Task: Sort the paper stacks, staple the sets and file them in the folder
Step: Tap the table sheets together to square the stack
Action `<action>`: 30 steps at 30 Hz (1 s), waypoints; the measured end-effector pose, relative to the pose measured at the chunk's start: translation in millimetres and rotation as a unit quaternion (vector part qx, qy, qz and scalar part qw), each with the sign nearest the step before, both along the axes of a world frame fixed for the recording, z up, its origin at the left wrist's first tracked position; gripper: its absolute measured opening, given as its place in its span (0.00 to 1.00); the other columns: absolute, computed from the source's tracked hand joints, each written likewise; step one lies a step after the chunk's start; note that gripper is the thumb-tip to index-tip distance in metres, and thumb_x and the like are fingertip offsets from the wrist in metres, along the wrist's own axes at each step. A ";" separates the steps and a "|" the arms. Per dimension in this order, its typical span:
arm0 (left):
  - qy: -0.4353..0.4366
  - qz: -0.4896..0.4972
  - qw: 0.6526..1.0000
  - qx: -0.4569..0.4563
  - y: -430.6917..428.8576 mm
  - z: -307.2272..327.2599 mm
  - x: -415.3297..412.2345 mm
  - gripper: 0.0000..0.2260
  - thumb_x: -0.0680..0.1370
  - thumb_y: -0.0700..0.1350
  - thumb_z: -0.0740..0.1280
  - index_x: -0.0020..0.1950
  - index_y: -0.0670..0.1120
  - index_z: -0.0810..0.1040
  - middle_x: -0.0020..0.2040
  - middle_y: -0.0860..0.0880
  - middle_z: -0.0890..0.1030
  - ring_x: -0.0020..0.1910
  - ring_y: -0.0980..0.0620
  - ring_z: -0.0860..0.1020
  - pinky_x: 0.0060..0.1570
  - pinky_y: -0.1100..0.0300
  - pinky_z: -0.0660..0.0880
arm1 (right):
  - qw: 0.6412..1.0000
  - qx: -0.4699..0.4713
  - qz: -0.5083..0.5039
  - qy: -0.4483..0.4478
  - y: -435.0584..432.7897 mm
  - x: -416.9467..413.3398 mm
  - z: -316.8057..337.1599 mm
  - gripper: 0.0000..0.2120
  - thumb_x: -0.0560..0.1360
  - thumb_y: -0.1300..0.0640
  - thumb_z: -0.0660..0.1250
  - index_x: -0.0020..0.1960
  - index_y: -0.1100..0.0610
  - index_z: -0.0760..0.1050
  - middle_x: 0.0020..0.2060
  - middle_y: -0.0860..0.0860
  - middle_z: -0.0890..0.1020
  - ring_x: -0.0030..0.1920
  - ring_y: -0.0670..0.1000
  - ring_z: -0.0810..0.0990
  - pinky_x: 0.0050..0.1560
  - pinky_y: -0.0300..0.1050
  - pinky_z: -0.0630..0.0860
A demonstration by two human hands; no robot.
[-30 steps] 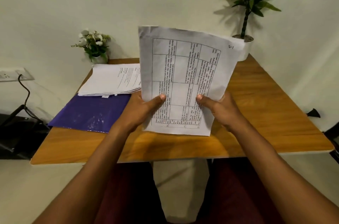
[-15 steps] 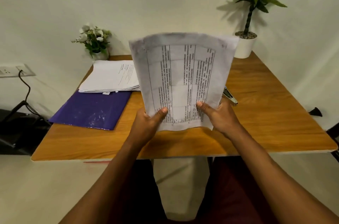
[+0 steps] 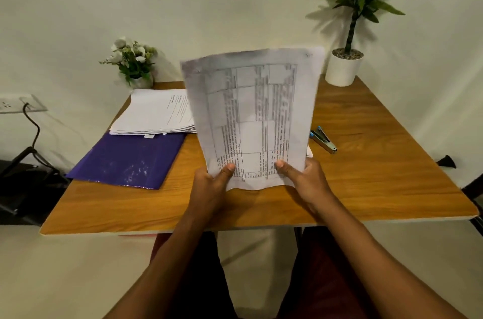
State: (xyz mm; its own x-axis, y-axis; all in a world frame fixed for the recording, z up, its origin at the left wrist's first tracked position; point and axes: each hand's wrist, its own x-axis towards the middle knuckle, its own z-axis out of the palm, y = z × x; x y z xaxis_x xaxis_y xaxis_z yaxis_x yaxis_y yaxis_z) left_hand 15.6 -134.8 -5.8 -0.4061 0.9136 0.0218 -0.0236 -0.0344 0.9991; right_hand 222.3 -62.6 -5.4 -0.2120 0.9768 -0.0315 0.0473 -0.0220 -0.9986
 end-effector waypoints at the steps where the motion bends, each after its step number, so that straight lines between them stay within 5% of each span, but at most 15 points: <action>1: -0.025 0.019 0.999 0.011 1.8 1.2 1.5 0.11 0.79 0.43 0.71 0.60 0.53 0.79 0.52 0.57 0.86 0.56 0.55 0.84 0.52 0.58 0.82 | 0.997 -0.029 -0.013 0.075 -1.0 -1.4 -0.2 0.13 0.76 0.56 0.73 0.60 0.52 0.79 0.54 0.50 0.87 0.55 0.50 0.86 0.54 0.49 0.84; 4: -0.147 0.046 0.987 0.041 5.1 6.6 15.7 0.15 0.77 0.44 0.72 0.63 0.52 0.78 0.61 0.50 0.84 0.62 0.48 0.82 0.59 0.46 0.80 | 0.928 -0.130 -0.021 0.348 -10.3 -12.8 5.8 0.19 0.75 0.62 0.70 0.66 0.58 0.76 0.60 0.57 0.84 0.60 0.57 0.83 0.54 0.53 0.84; 7: -0.219 0.034 0.974 0.041 6.9 13.7 39.3 0.17 0.80 0.40 0.69 0.68 0.49 0.75 0.63 0.47 0.83 0.62 0.44 0.82 0.58 0.43 0.80 | 0.908 -0.122 0.018 0.400 -22.9 -35.3 15.6 0.24 0.77 0.65 0.67 0.71 0.55 0.72 0.65 0.56 0.81 0.65 0.58 0.80 0.62 0.57 0.80; 11: -0.245 -0.005 0.969 0.032 7.1 12.6 57.9 0.16 0.81 0.40 0.68 0.68 0.52 0.77 0.65 0.46 0.82 0.64 0.42 0.80 0.62 0.39 0.77 | 0.923 -0.095 0.006 0.374 -26.9 -52.4 26.7 0.26 0.76 0.66 0.69 0.71 0.50 0.72 0.64 0.55 0.82 0.64 0.58 0.81 0.62 0.61 0.79; 18: -0.213 0.043 0.976 0.014 6.9 47.1 -16.9 0.13 0.80 0.38 0.68 0.65 0.44 0.77 0.58 0.47 0.85 0.57 0.46 0.84 0.49 0.51 0.83 | 0.963 -0.011 0.001 0.268 -6.1 -10.2 34.2 0.22 0.76 0.68 0.70 0.65 0.50 0.76 0.62 0.54 0.83 0.63 0.57 0.82 0.60 0.58 0.80; 23: -0.021 -0.011 1.000 -0.002 5.3 66.8 -81.8 0.15 0.76 0.40 0.73 0.63 0.40 0.81 0.57 0.43 0.85 0.58 0.42 0.84 0.60 0.44 0.78 | 0.992 0.053 0.006 0.111 11.6 31.0 48.0 0.19 0.73 0.64 0.73 0.60 0.48 0.77 0.55 0.44 0.86 0.59 0.50 0.84 0.54 0.46 0.82; 27: 0.109 -0.068 0.992 -0.008 2.5 73.1 -76.0 0.12 0.76 0.46 0.74 0.58 0.43 0.84 0.53 0.45 0.87 0.54 0.45 0.85 0.59 0.44 0.80 | 0.997 0.072 0.028 0.030 17.4 39.0 56.8 0.17 0.69 0.53 0.76 0.56 0.45 0.80 0.54 0.44 0.86 0.57 0.48 0.85 0.59 0.53 0.80; 30: 0.110 -0.064 0.992 0.022 2.7 70.6 -64.7 0.08 0.79 0.46 0.71 0.58 0.48 0.83 0.55 0.48 0.86 0.56 0.49 0.84 0.58 0.51 0.80 | 0.996 0.090 0.025 0.011 18.7 37.8 61.0 0.14 0.68 0.52 0.76 0.53 0.44 0.81 0.52 0.41 0.87 0.55 0.47 0.85 0.57 0.50 0.80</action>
